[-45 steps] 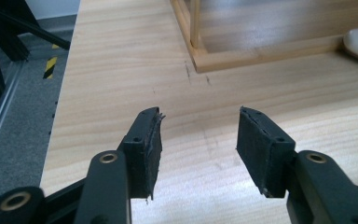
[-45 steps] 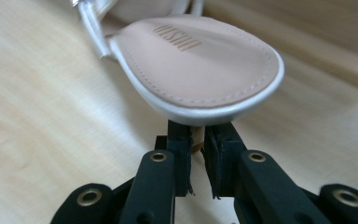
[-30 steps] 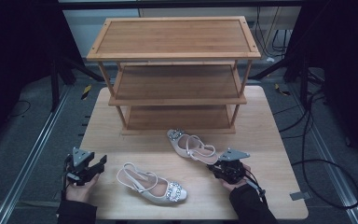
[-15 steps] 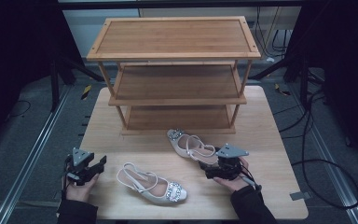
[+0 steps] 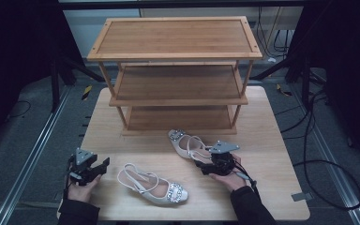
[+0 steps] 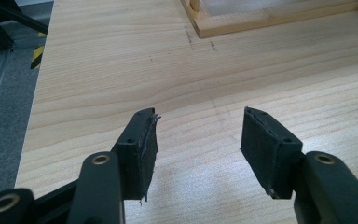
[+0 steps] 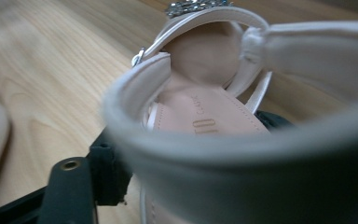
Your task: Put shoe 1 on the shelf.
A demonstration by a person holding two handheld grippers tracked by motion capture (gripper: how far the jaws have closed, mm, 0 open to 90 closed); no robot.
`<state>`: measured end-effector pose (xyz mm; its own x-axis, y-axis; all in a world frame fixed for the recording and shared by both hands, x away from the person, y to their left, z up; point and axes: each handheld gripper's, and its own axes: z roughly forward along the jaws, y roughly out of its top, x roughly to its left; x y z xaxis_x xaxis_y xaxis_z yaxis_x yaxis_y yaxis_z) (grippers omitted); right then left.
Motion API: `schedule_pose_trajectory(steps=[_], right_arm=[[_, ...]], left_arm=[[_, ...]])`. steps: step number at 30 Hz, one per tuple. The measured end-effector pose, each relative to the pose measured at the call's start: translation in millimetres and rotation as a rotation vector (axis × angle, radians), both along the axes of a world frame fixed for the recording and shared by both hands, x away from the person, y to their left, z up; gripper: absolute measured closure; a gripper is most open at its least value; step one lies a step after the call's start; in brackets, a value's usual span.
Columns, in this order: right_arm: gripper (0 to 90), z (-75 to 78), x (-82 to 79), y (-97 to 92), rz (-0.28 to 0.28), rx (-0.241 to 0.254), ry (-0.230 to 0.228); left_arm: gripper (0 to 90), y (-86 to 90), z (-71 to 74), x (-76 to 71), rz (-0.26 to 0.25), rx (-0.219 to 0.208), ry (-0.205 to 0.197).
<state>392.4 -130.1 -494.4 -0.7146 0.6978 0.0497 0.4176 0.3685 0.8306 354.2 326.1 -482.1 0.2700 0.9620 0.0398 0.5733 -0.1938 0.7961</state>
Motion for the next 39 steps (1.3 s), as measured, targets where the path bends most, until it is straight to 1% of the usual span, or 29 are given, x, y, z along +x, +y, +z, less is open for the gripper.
schedule_pose_trajectory(steps=[1, 3, 5, 9, 12, 14, 18, 20, 22, 27, 30, 32, 33, 35, 37, 39], right_arm=[[33.2, 0.0, 0.0, 0.0, 0.0, 0.0, 0.0], [35.1, 1.5, -2.2, -0.2, 0.007, 0.004, 0.014], [35.7, 2.8, -6.7, 2.0, 0.005, -0.01, 0.019], [34.3, 1.2, -5.2, 3.8, -0.004, -0.008, 0.015], [35.8, -1.1, -3.0, 7.0, -0.004, -0.015, 0.02], [38.0, -0.3, -3.1, 6.4, -0.004, 0.0, 0.038], [39.3, 0.4, -4.5, 7.0, -0.008, 0.008, 0.049], [39.9, 1.7, -6.5, 8.8, -0.012, 0.001, 0.038], [40.0, 2.3, -7.3, 9.5, -0.014, 0.001, 0.037], [40.3, 6.6, -9.3, 9.1, -0.021, 0.037, 0.049], [40.4, 8.6, -10.2, 9.3, -0.034, 0.045, 0.04], [40.4, 11.2, -10.4, 9.8, -0.046, 0.063, 0.026], [40.4, 11.2, -10.4, 9.8, -0.046, 0.063, 0.026], [40.4, 13.9, -8.5, 11.2, -0.068, 0.093, 0.016], [40.4, 17.3, -0.7, 20.2, -0.11, 0.108, -0.008], [40.4, 17.8, 7.7, 30.0, -0.138, 0.115, -0.014]], left_arm=[[44.4, 0.0, 0.0, 0.0, 0.0, 0.0, 0.0], [44.4, -1.0, 1.1, -0.4, -0.001, 0.004, -0.001], [44.5, -2.1, 1.5, -0.5, -0.006, 0.007, -0.006], [44.4, -4.3, 0.9, 0.4, -0.016, 0.008, 0.001], [44.4, -4.5, 0.4, 1.3, -0.018, 0.007, 0.005], [44.5, -3.0, 0.0, 2.2, -0.014, 0.002, 0.009], [44.6, -2.2, 0.2, 1.9, -0.015, 0.003, 0.011], [44.6, -1.9, 0.3, 1.7, -0.013, 0.004, 0.01], [44.6, -1.4, 0.2, 1.6, -0.01, 0.0, 0.011], [44.6, -0.6, 0.5, 1.4, -0.008, -0.002, 0.009], [44.6, -0.2, 0.7, 1.3, -0.005, -0.003, 0.009], [44.6, -0.4, 0.7, 1.6, -0.004, -0.002, 0.009], [44.6, -0.4, 0.7, 1.6, -0.004, -0.002, 0.009], [44.6, -0.5, 1.1, 1.5, -0.003, 0.001, 0.007], [44.5, -0.4, 1.3, 1.3, -0.001, -0.001, 0.003], [44.3, 0.0, 1.3, 1.4, -0.001, -0.001, 0.005]])
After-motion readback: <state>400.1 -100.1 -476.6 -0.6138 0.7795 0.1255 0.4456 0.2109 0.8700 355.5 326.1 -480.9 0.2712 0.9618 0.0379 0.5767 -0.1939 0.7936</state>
